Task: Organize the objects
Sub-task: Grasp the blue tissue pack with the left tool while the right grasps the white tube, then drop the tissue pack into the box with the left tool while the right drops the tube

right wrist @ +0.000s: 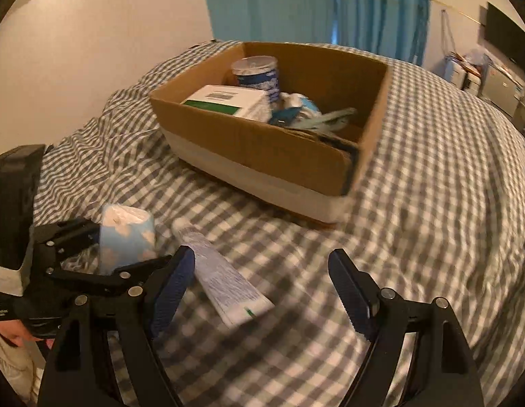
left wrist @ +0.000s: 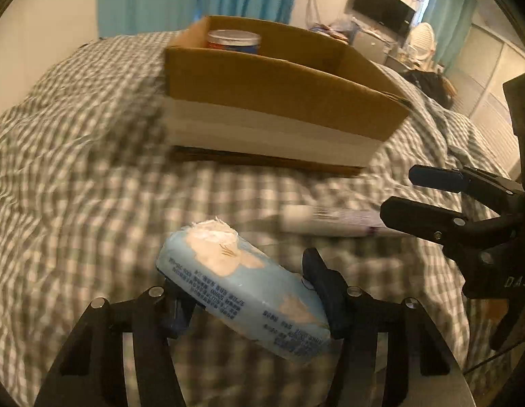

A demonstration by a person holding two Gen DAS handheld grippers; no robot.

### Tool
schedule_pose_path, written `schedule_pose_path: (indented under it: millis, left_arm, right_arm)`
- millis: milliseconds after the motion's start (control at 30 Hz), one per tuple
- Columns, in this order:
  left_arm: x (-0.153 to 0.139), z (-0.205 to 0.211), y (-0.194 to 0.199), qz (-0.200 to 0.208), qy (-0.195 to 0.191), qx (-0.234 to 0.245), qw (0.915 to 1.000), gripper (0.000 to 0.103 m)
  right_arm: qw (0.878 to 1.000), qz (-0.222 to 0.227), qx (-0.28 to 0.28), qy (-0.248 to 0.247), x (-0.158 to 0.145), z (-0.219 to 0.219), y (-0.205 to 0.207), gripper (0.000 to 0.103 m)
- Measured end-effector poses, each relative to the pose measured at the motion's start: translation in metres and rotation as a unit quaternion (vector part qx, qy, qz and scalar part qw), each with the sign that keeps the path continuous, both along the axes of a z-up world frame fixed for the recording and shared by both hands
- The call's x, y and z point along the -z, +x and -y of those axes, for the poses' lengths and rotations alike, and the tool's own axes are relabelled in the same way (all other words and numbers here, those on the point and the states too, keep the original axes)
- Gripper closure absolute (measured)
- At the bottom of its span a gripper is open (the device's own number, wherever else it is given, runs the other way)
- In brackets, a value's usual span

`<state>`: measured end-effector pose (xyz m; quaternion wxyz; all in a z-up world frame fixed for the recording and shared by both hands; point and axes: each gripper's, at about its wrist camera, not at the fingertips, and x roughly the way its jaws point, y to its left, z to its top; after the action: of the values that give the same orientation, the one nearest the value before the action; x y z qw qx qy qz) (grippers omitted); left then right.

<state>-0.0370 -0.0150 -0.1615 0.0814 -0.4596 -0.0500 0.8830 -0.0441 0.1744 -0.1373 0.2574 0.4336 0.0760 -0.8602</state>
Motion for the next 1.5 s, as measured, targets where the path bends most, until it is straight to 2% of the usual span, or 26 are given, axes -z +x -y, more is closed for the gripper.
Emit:
schedule_pose_path:
  millis: [67, 200, 267, 333, 367, 433, 500, 700, 1000, 1100, 1300, 1500]
  left_arm:
    - [0.004, 0.021, -0.003, 0.009, 0.034, -0.022, 0.9991, 0.045]
    - [0.011, 0.047, -0.008, 0.021, 0.018, -0.064, 0.9976, 0.046]
    - [0.012, 0.052, -0.009, 0.021, 0.028, -0.069, 0.997, 0.047]
    - [0.012, 0.051, -0.009, 0.017, 0.023, -0.067, 0.9973, 0.047]
    - [0.012, 0.051, -0.009, 0.015, 0.019, -0.066, 0.9975, 0.047]
    - [0.01, 0.05, -0.009, 0.008, 0.019, -0.063, 0.9978, 0.047]
    - [0.006, 0.05, -0.007, -0.003, 0.031, -0.058, 0.9978, 0.047]
    - [-0.015, 0.041, 0.003, -0.028, 0.027, -0.044, 0.9982, 0.047]
    - [-0.073, 0.013, 0.016, -0.078, -0.016, -0.023, 0.9966, 0.047]
    - [-0.093, 0.01, 0.016, -0.09, -0.018, -0.02, 0.9956, 0.047]
    - [-0.133, 0.0, -0.003, -0.099, -0.01, -0.001, 0.9951, 0.047]
    - [-0.165, -0.007, -0.042, -0.113, -0.013, 0.011, 0.9934, 0.047]
  right_arm:
    - [1.0, 0.002, -0.012, 0.005, 0.004, 0.011, -0.003, 0.022]
    - [0.999, 0.017, -0.031, 0.015, 0.016, 0.037, -0.009, 0.03]
    - [0.998, 0.027, -0.046, 0.02, 0.025, 0.051, -0.008, 0.034]
    - [0.997, 0.04, -0.06, 0.029, 0.036, 0.063, -0.007, 0.049]
    - [0.996, 0.042, -0.066, 0.038, 0.041, 0.069, -0.006, 0.053]
    - [0.995, 0.031, -0.068, 0.063, 0.046, 0.078, -0.003, 0.071]
    - [0.996, 0.024, -0.067, 0.058, 0.042, 0.078, 0.001, 0.082]
    - [0.997, 0.002, -0.063, 0.045, 0.02, 0.067, 0.01, 0.084]
    - [0.997, -0.046, -0.055, 0.026, -0.034, 0.04, 0.034, 0.084]
    - [0.997, -0.063, -0.05, 0.02, -0.053, 0.033, 0.039, 0.084]
    - [0.995, -0.093, -0.037, 0.007, -0.086, 0.026, 0.032, 0.084]
    - [0.992, -0.121, -0.019, -0.01, -0.12, 0.014, 0.008, 0.084]
